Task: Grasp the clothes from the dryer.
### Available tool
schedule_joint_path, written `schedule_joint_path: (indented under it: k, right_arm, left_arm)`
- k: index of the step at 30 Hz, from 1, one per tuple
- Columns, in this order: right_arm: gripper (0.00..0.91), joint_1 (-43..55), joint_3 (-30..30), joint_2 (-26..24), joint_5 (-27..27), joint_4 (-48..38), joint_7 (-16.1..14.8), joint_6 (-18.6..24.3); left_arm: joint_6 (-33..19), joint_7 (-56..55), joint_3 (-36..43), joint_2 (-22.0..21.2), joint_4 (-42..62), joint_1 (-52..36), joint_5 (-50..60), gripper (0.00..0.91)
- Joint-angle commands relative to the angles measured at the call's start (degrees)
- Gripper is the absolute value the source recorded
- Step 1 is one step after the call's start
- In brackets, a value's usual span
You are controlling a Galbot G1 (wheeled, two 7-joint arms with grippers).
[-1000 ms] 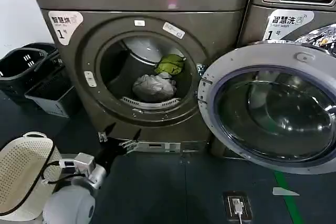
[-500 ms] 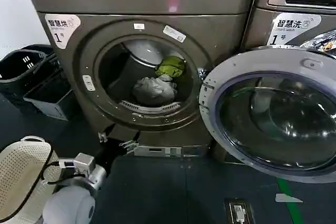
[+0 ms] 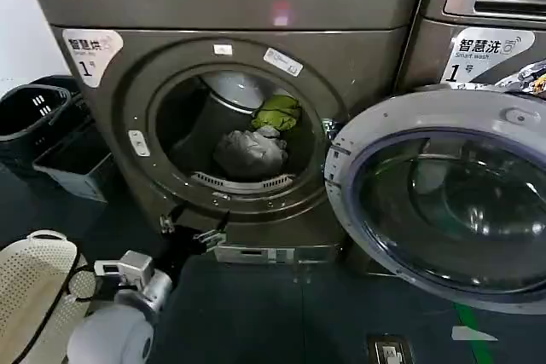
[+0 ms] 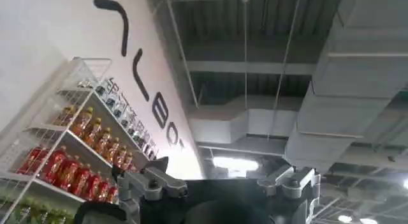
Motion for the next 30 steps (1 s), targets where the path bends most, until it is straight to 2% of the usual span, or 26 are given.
schedule_joint_path:
  k: [1, 30]
  right_arm:
    - [0.907, -0.04, 0.16, 0.09, -0.02, -0.11, 0.16, 0.00]
    - [0.907, 0.25, -0.28, 0.59, -0.10, 0.97, 0.01, 0.13]
  left_arm:
    - [0.04, 0.04, 0.19, 0.04, -0.02, 0.03, 0.02, 0.907]
    - [0.14, 0.16, 0.59, 0.04, 0.53, -0.62, -0.07, 0.907]
